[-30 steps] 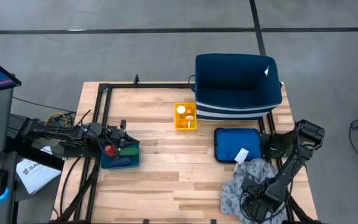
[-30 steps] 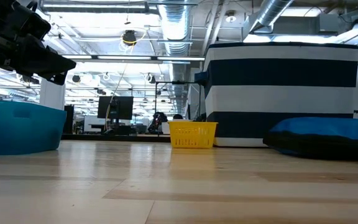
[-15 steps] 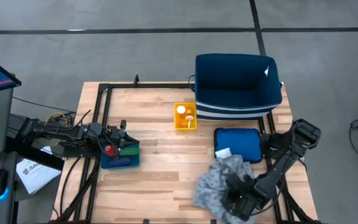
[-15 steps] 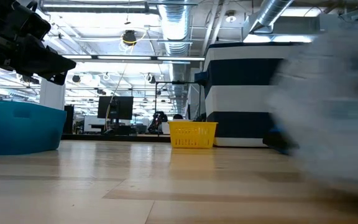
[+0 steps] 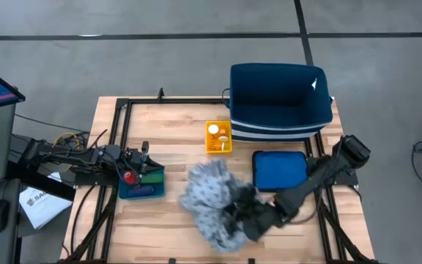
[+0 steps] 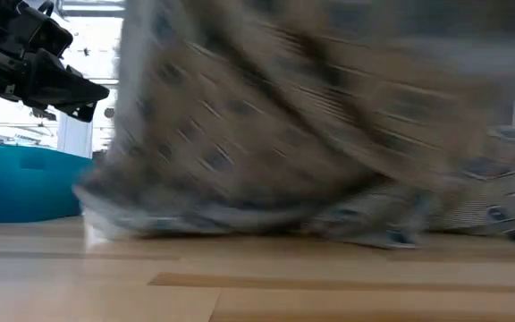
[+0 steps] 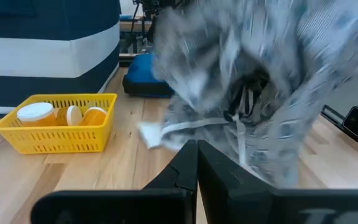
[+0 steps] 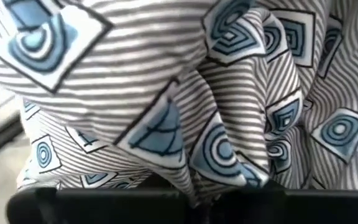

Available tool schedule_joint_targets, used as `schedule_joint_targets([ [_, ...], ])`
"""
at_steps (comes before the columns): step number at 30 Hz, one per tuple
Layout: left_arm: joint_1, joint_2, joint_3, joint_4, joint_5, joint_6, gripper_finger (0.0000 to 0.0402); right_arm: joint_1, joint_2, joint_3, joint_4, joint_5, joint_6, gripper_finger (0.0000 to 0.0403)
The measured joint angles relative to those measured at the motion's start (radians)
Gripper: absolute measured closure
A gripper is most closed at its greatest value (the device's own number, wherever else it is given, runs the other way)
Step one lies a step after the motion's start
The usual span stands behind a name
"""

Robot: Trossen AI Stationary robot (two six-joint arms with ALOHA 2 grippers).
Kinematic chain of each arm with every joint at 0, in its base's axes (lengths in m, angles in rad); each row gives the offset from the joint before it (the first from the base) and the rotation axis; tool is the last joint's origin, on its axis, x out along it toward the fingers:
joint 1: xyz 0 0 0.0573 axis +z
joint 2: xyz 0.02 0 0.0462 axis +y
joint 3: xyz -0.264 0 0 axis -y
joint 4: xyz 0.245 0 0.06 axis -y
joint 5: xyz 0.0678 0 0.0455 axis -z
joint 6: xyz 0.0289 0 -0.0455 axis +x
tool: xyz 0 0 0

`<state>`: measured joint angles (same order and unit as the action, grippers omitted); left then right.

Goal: Pick & place medical supplies in basket/bin
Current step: Put the blue patient gown into the blue and white bin

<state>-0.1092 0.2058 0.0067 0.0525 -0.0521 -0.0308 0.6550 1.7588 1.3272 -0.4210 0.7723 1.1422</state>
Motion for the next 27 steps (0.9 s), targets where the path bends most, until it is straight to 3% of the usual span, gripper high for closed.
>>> schedule_joint_targets([
  [7,0.000,0.000,0.000,0.000,0.000,0.000,0.0401,-0.180,-0.008,0.177,0.106,0.098,-0.460,0.0378],
  [19,0.000,0.000,0.000,0.000,0.000,0.000,0.0401,-0.425,-0.013,0.692,0.202,0.159,-1.314,0.0378],
  [23,0.000,0.000,0.000,0.000,0.000,0.000,0.0401,-0.498,-0.015,0.864,0.170,0.261,-1.490,0.0378],
  [27,0.000,0.000,0.000,0.000,0.000,0.000,0.0401,-0.554,-0.028,1.021,-0.128,0.429,-1.462,0.0378],
])
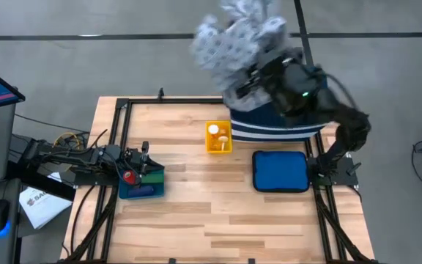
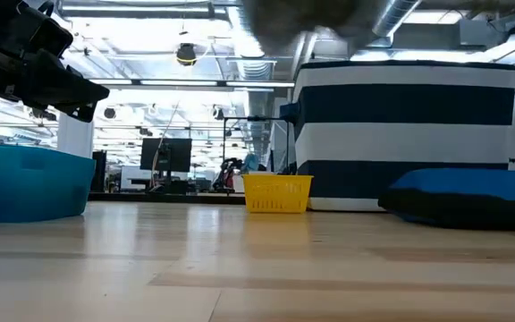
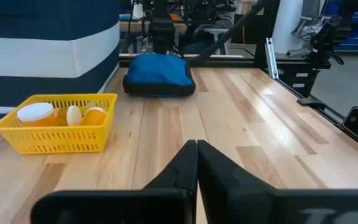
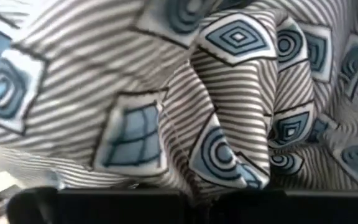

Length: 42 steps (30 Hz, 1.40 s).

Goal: Pick & place medical supplies in basket/bin
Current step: Put the blue patient gown into the blue and white bin

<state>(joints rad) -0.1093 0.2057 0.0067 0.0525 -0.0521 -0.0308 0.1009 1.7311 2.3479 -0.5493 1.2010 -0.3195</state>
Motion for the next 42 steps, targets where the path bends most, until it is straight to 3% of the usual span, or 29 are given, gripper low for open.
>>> schedule_joint_targets([
  [3,0.000,0.000,0.000,0.000,0.000,0.000,0.0401,-0.019,-0.093,-0.027,-0.264,0.003,0.239,0.0378],
  [9,0.000,0.000,0.000,-0.001,0.000,0.000,0.0401,-0.028,-0.225,-0.120,-0.969,0.004,0.938,0.0378],
  [11,0.000,0.000,0.000,0.000,0.000,0.000,0.0401,-0.032,-0.250,-0.180,-1.020,0.006,1.045,0.0378],
  [15,0.000,0.000,0.000,0.002,0.000,0.000,0.0401,-0.074,-0.318,-0.352,-0.900,-0.003,0.991,0.0378],
  [19,0.000,0.001,0.000,0.003,0.000,0.000,0.0401,-0.174,-0.336,-0.496,-0.832,-0.079,0.980,0.0378],
  [22,0.000,0.001,0.000,0.010,0.000,0.000,0.0401,-0.236,-0.341,-0.593,-0.698,-0.105,0.858,0.0378],
  [28,0.000,0.001,0.000,0.018,0.000,0.000,0.0401,-0.368,-0.352,-0.756,-0.373,-0.315,0.575,0.0378],
  [36,0.000,0.001,0.000,0.018,0.000,0.000,0.0401,-0.558,-0.450,-0.993,-0.062,-0.586,0.550,0.0378],
  [39,0.000,0.001,0.000,0.018,0.000,0.000,0.0401,-0.621,-0.520,-1.063,-0.075,-0.573,0.558,0.0378],
  [42,0.000,0.001,0.000,0.017,0.000,0.000,0.0401,-0.665,-0.541,-1.079,-0.264,-0.521,0.549,0.0378],
])
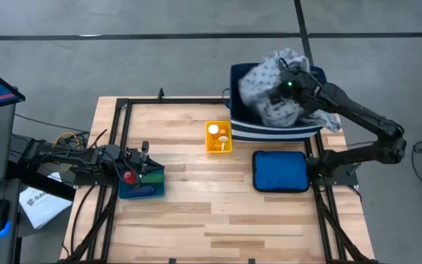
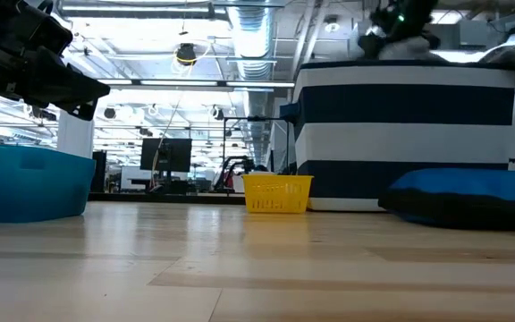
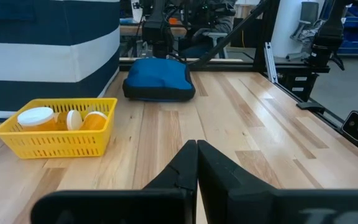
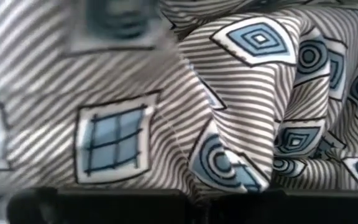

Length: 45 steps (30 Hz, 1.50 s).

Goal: Pick & place medical supplies in basket/bin
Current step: Put the blue patient gown into the blue and white bin

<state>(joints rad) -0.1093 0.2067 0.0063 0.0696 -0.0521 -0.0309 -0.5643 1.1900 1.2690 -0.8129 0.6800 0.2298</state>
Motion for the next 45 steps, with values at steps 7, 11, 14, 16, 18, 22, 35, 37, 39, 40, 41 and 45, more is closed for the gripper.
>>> schedule_joint_targets([
  [7,0.000,0.000,0.000,0.000,0.000,0.000,0.0401,-0.013,-0.017,-0.022,0.227,-0.195,-0.042,0.0378],
  [11,0.000,0.000,0.000,0.000,0.000,0.000,0.0401,-0.016,0.011,-0.047,0.341,-0.214,-0.027,0.0378],
  [14,0.000,0.000,0.000,-0.001,0.000,0.000,0.0401,-0.030,0.060,-0.063,0.330,-0.230,0.033,0.0378],
  [16,0.000,0.000,0.000,-0.001,0.000,0.000,0.0401,-0.029,0.070,-0.086,0.444,-0.235,0.070,0.0378],
  [18,0.000,0.000,0.000,-0.001,0.000,0.000,0.0401,-0.027,0.071,-0.117,0.600,-0.237,0.103,0.0378],
  [22,0.000,0.000,0.000,-0.001,0.000,0.000,0.0401,-0.011,0.076,-0.175,0.783,-0.231,0.161,0.0378],
  [35,0.000,0.000,0.000,-0.001,0.000,0.000,0.0401,0.094,0.060,-0.194,1.348,0.094,-0.146,0.0378],
  [37,0.000,0.000,0.000,-0.001,0.000,0.000,0.0401,0.109,0.049,-0.168,1.372,0.121,-0.274,0.0378],
  [39,0.000,0.000,0.000,-0.001,0.000,0.000,0.0401,0.121,0.031,-0.130,1.374,0.132,-0.365,0.0378],
  [40,0.000,0.000,0.000,-0.001,0.000,0.000,0.0401,0.128,0.022,-0.108,1.376,0.133,-0.406,0.0378],
  [41,0.000,0.000,0.000,-0.001,0.000,0.000,0.0401,0.131,0.012,-0.086,1.383,0.132,-0.441,0.0378],
  [45,0.000,0.000,0.000,-0.001,0.000,0.000,0.0401,0.141,-0.003,0.013,1.429,0.100,-0.559,0.0378],
])
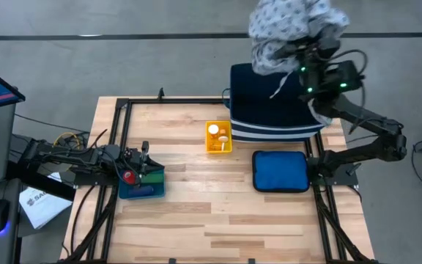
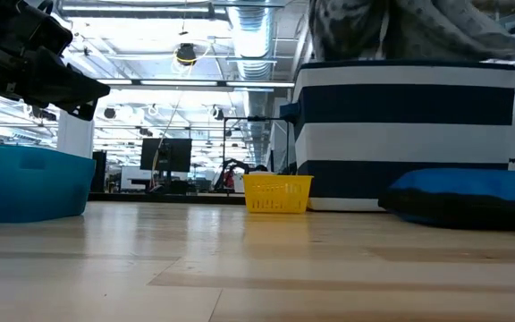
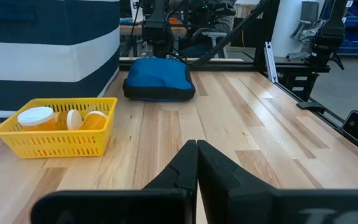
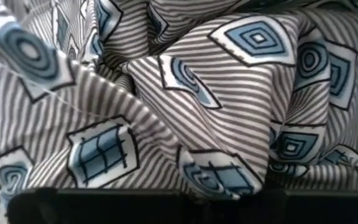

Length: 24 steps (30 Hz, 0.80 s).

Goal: Pick & place medical supplies in basket/bin
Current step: Put the blue patient gown into the blue and white bin

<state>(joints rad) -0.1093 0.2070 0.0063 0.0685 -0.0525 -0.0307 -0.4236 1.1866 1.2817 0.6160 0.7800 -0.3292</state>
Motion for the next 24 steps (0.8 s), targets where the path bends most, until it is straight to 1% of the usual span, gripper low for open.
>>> schedule_joint_targets([
  [3,0.000,0.000,0.000,0.000,0.000,0.000,0.0401,0.014,0.001,0.073,-0.026,-0.016,-0.023,0.0378],
  [6,0.000,0.000,0.000,0.000,0.000,0.000,0.0401,0.032,0.001,0.096,-0.078,-0.023,-0.015,0.0378],
  [10,0.000,0.000,0.000,0.000,0.000,0.000,0.0401,0.050,0.004,0.061,-0.169,-0.020,-0.011,0.0378],
  [14,0.000,0.000,0.000,0.000,0.000,0.000,0.0401,0.059,-0.004,-0.006,-0.203,-0.014,0.006,0.0378],
  [17,0.000,0.000,0.000,0.000,0.000,0.000,0.0401,0.074,-0.031,-0.056,-0.267,0.024,0.062,0.0378],
  [22,0.000,0.000,0.000,0.000,0.000,0.000,0.0401,0.149,-0.139,-0.115,-0.444,0.180,0.118,0.0378],
  [24,0.000,0.000,0.000,0.000,0.000,0.000,0.0401,0.190,-0.191,-0.135,-0.525,0.223,0.156,0.0378],
])
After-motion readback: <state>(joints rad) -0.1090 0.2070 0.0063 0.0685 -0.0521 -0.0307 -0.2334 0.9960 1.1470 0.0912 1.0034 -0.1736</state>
